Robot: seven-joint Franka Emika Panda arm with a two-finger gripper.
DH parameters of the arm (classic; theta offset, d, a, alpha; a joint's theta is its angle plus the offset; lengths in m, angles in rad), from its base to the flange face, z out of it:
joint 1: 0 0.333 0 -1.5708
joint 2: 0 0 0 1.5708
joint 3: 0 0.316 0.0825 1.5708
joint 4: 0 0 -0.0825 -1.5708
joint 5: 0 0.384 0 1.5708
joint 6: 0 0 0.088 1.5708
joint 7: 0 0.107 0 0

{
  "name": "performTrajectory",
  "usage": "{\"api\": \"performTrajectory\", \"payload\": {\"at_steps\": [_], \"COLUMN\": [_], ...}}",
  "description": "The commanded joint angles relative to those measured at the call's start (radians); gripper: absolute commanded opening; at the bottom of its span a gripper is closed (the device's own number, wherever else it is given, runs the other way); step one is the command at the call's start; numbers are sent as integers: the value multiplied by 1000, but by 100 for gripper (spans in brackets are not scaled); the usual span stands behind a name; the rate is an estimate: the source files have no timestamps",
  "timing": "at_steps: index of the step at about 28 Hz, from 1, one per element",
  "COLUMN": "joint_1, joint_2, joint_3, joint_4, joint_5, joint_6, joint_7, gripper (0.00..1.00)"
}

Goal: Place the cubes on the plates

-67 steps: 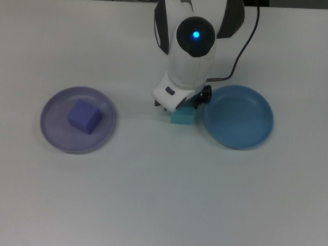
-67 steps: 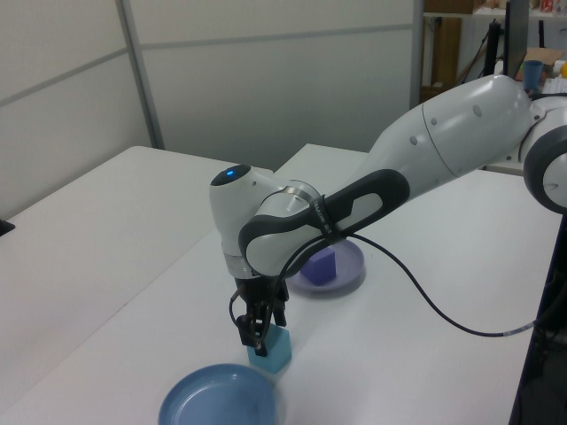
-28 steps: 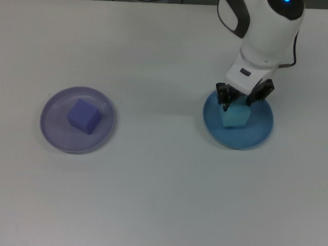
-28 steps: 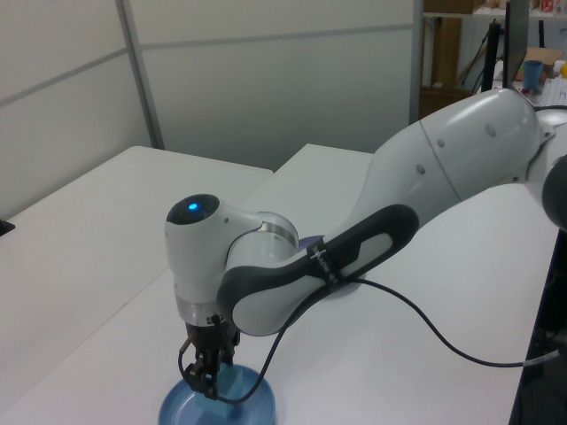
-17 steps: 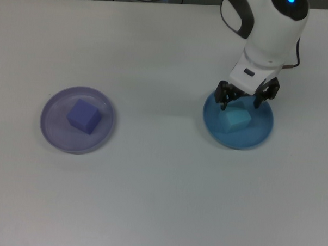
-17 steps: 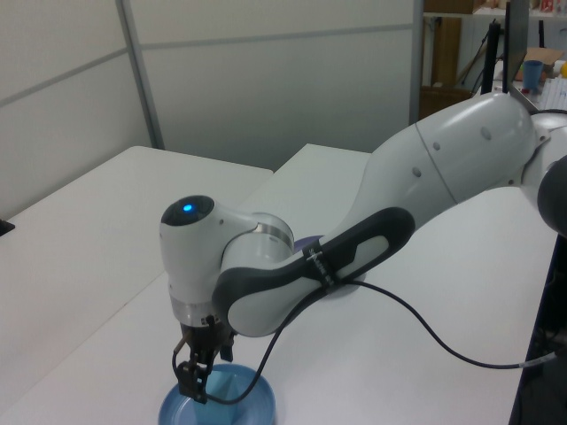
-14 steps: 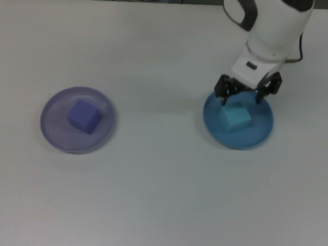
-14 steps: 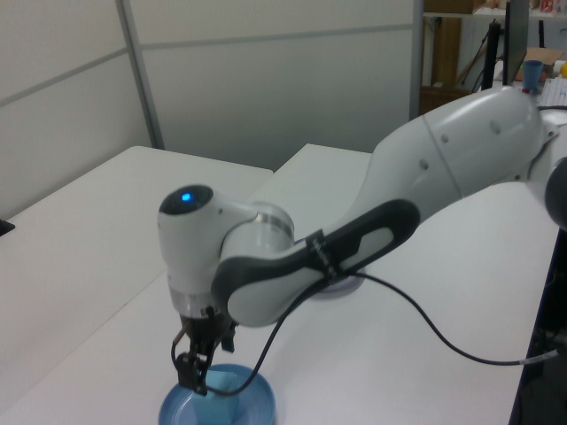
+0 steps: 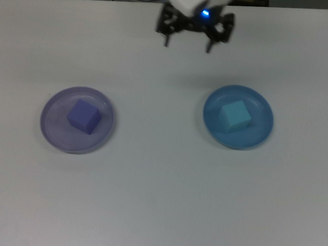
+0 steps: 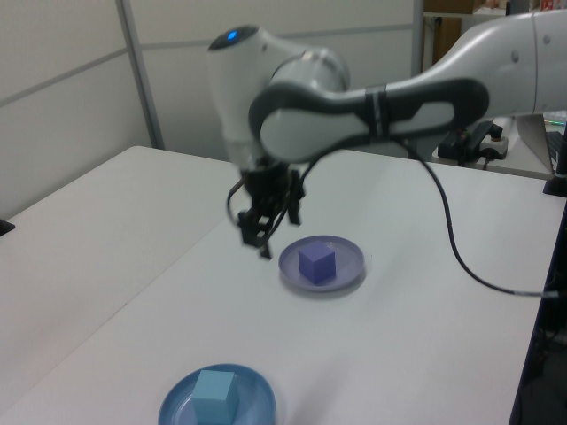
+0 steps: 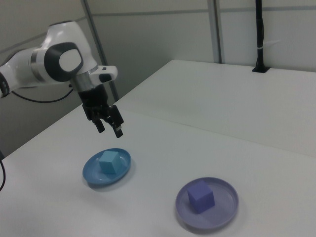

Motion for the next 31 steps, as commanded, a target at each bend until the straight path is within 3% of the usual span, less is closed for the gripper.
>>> {"api": "performTrajectory", "payload": {"at_steps": [1,3,12,16,31], "joint_1": [-66,-100,-134,-182,-189], "joint_2": [-43,-75,-112,-123,-123], "joint_3": [-3,-11,-14,-12,-12], "joint_4": [20,6,-15,-15,-18], "joint_5": [68,96,99,135,148], "joint_6": [-62,-48,-38,-32,8], "joint_7": [-65,-67,-102,-174,-168], "gripper": [100,100,100,100,100]}}
